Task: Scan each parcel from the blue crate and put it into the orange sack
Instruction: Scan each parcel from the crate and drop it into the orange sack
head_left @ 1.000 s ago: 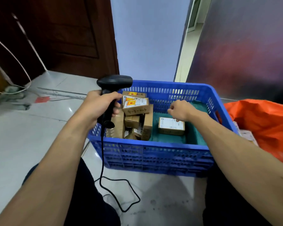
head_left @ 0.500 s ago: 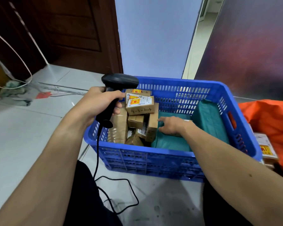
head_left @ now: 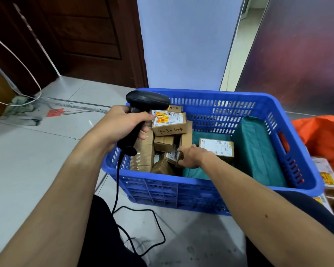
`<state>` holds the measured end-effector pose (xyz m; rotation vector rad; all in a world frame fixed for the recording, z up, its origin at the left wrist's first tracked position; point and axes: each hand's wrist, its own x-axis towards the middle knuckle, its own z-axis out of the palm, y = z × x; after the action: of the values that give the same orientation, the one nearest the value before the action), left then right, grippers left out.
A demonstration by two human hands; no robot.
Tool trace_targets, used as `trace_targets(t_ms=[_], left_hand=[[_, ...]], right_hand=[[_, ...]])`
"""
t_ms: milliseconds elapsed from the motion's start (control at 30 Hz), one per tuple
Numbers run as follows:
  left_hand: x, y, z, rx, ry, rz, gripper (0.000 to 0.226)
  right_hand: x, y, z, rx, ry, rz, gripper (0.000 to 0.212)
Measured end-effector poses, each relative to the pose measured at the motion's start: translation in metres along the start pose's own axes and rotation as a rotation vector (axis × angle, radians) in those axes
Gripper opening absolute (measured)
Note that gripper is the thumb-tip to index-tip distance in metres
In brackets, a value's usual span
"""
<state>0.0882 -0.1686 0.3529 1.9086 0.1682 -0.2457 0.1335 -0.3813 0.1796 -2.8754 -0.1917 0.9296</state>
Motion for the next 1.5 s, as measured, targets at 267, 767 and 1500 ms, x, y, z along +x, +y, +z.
trace_targets(t_ms=[267,767,1500], left_hand=[[0.005,-0.002,0.000,-0.043,0.012,0.018,0.010],[-0.001,0.013,0.010,-0.414,0.097,-0.033,0.017],[-0.068,0.018,0.082,-1.141,-0.133,-0.138,0.018]], right_hand=[[-0.015,0.025,-0.037,0.326,0.333,0.109,0.026],[-0.141,0.111,-0.105,0.974,0.934,0.041,0.014],[-0.274,0.132,-0.080,1.287,1.004,-0.094,0.011]])
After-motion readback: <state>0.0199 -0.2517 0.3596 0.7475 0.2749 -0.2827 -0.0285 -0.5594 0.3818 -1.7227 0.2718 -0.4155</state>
